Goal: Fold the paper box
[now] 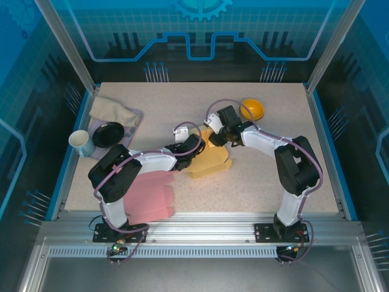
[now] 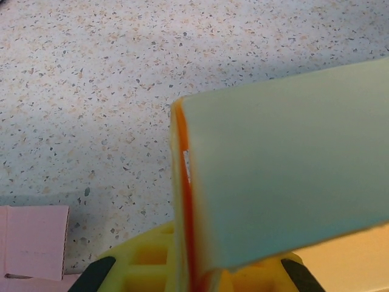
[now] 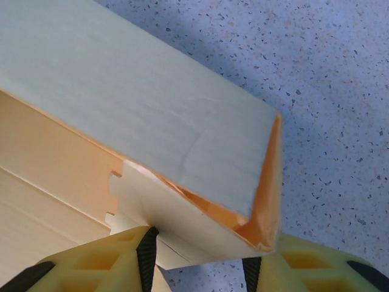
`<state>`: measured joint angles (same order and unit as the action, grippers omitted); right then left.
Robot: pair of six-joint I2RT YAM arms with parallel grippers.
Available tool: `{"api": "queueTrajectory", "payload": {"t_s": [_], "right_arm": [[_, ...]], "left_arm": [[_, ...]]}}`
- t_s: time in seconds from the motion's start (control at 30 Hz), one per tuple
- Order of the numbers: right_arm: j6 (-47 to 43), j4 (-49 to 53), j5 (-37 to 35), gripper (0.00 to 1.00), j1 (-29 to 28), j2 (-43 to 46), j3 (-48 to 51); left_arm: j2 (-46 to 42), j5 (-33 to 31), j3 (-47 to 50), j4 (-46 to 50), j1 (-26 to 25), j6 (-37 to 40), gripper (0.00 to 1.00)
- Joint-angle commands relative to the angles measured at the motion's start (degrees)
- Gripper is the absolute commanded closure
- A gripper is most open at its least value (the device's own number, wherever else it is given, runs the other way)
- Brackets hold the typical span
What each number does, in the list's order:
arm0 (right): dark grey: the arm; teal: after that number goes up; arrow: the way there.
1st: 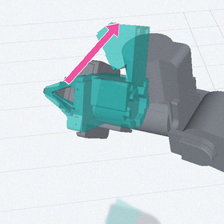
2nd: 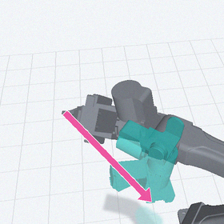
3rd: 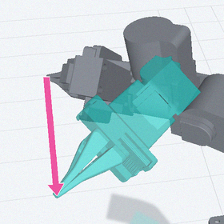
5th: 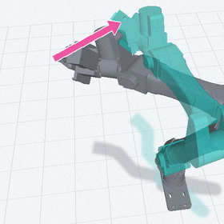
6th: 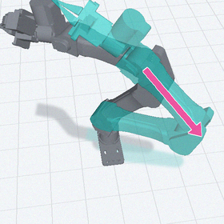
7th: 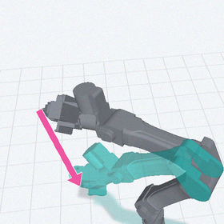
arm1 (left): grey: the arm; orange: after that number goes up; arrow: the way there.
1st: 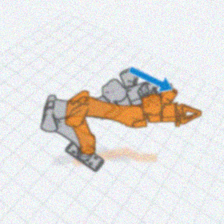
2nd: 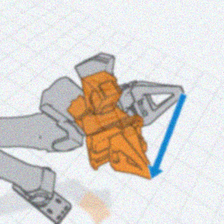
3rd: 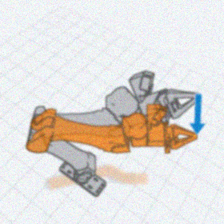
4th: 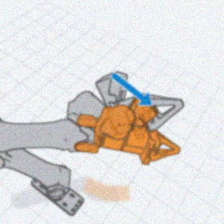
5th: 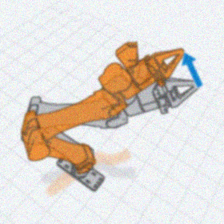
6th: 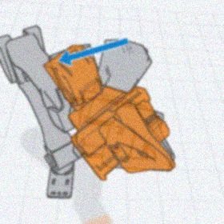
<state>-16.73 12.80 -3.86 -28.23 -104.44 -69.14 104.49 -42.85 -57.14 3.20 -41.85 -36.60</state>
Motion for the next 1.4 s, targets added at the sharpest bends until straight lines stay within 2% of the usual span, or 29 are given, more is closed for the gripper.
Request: {"api": "queueTrajectory", "payload": {"t_s": [0.0,0.1,0.2,0.37,0.8,0.93,1.03,1.17,1.37], "right_arm": [[1.36,-2.25,3.21,0.54,-0.69,-0.14,-1.44],[-2.51,0.52,8.65,0.51,-0.36,0.61,-1.22],[-5.91,2.14,10.12,0.5,0.99,1.79,-0.15],[-2.13,1.46,10.87,0.5,3.9,3.48,1.06],[4.38,-2.52,13.02,0.51,2.08,8.03,6.36],[5.0,-0.34,12.16,0.5,1.84,8.58,6.7],[4.96,-0.42,13.9,0.5,1.72,10.32,8.49],[3.74,-0.72,20.77,0.48,1.88,13.21,11.11],[3.37,-1.55,22.76,0.47,2.43,16.06,13.77]], "left_arm": [[-0.34,0.89,-1.17,4.08,-0.89,0.12,1.0],[-0.46,0.66,-1.43,5.19,-0.92,0.06,1.0],[-0.69,0.32,-2.09,6.56,-0.93,0.62,1.0],[-1.71,0.92,-3.35,8.46,-0.91,0.83,1.0],[-5.56,3.74,-5.75,12.94,-0.71,-1.1,0.99],[-6.11,4.6,-6.23,14.33,-0.73,-1.74,0.98],[-6.95,5.56,-5.86,14.46,-0.45,-2.33,0.98],[-8.27,6.68,-5.28,14.45,-0.26,-2.34,0.98],[-9.83,7.06,-4.39,14.61,-0.27,-2.07,0.98]]}}
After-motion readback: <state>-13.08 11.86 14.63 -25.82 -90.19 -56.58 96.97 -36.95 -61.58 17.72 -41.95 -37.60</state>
